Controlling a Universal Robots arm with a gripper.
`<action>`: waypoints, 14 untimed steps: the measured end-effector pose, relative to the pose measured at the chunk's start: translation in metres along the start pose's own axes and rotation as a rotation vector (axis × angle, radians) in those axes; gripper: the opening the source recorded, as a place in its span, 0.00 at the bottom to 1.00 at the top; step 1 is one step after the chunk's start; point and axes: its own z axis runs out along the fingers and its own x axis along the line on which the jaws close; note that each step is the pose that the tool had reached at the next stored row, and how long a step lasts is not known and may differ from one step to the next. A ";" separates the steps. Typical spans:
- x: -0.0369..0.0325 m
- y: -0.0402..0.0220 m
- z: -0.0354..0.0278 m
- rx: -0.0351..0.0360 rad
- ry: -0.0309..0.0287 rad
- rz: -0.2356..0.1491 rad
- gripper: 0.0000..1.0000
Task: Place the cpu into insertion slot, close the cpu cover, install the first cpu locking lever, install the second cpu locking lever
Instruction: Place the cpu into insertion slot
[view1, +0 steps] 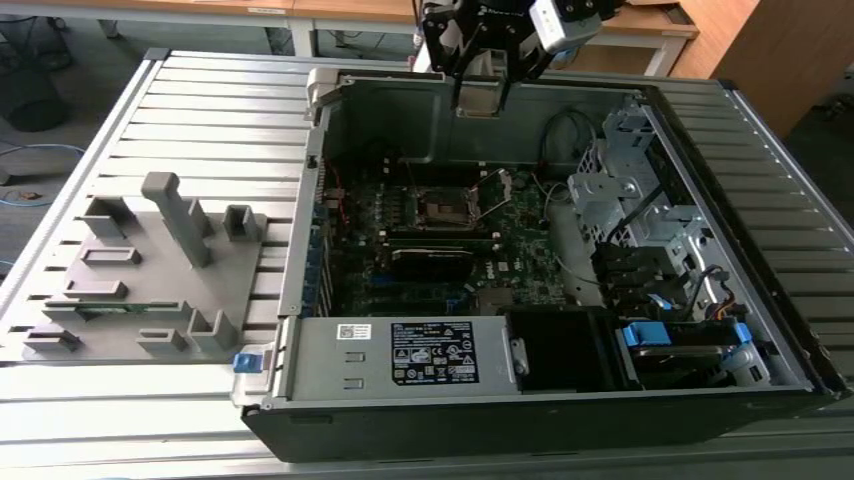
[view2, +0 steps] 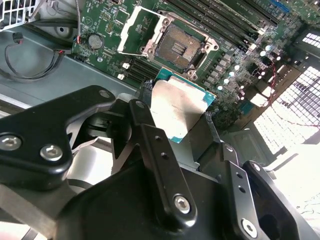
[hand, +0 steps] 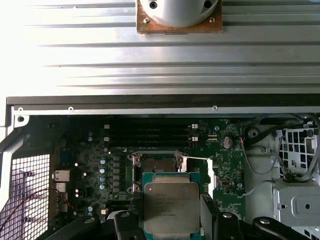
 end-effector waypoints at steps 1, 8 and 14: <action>0.0000 -0.0001 0.0003 0.0002 0.0001 0.000 0.54; 0.0002 -0.0002 0.0023 0.0004 0.0001 0.000 0.54; 0.0002 -0.0004 0.0044 0.0005 0.0001 0.000 0.54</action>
